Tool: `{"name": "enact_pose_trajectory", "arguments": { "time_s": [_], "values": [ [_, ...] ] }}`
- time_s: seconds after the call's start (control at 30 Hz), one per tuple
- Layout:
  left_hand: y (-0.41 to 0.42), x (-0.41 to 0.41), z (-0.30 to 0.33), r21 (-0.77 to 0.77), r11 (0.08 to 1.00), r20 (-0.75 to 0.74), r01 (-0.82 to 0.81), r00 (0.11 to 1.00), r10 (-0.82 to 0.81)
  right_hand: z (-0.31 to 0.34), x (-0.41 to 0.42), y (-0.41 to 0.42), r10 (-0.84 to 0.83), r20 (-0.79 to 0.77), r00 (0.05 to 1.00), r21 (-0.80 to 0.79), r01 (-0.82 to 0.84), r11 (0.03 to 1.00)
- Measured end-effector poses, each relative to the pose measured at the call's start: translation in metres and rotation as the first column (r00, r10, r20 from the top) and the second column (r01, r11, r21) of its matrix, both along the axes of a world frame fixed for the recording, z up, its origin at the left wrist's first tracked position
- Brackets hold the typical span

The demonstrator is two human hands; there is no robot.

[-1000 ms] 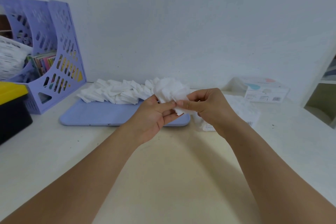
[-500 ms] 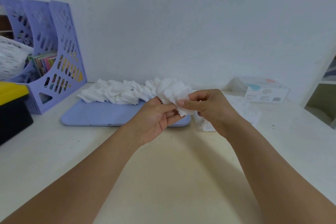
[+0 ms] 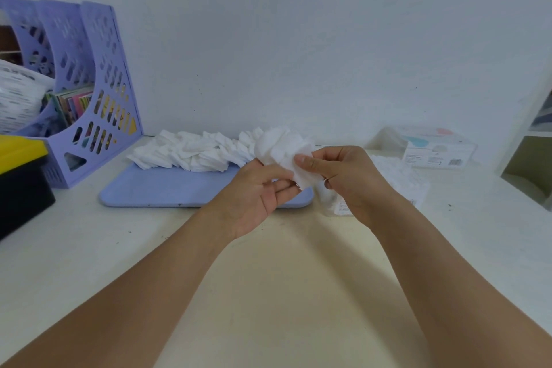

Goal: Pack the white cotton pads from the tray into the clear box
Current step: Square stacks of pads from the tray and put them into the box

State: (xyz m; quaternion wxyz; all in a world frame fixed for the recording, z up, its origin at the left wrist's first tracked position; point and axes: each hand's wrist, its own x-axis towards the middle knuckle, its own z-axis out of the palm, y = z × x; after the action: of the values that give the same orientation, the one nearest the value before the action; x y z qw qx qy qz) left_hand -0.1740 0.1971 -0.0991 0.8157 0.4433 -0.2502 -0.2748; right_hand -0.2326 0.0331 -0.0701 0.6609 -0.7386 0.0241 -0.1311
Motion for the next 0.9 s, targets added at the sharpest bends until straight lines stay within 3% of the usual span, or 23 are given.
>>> {"name": "enact_pose_trajectory", "arguments": {
  "time_s": [0.2,0.37,0.67,0.77,0.9],
  "values": [
    [-0.006,-0.003,0.0,0.046,0.982,0.05,-0.183,0.982,0.181,-0.001,0.001,0.003,-0.022,0.027,0.999,-0.048,0.023,0.999],
    [-0.005,-0.002,0.001,0.041,0.981,0.007,-0.189,0.982,0.189,-0.005,0.005,0.002,-0.134,0.174,0.975,-0.164,0.163,0.973],
    [-0.002,-0.006,0.006,-0.024,0.985,-0.141,-0.171,0.976,0.166,-0.011,0.009,0.01,-0.158,0.365,0.917,-0.339,0.29,0.895],
    [-0.002,-0.005,0.006,-0.02,0.986,-0.159,-0.166,0.974,0.161,-0.011,0.009,0.01,-0.121,0.333,0.935,-0.337,0.237,0.911],
    [-0.002,-0.002,0.006,-0.008,0.983,-0.193,-0.183,0.965,0.178,-0.005,0.008,0.002,-0.053,0.224,0.973,-0.202,0.099,0.974]
  ]
}}
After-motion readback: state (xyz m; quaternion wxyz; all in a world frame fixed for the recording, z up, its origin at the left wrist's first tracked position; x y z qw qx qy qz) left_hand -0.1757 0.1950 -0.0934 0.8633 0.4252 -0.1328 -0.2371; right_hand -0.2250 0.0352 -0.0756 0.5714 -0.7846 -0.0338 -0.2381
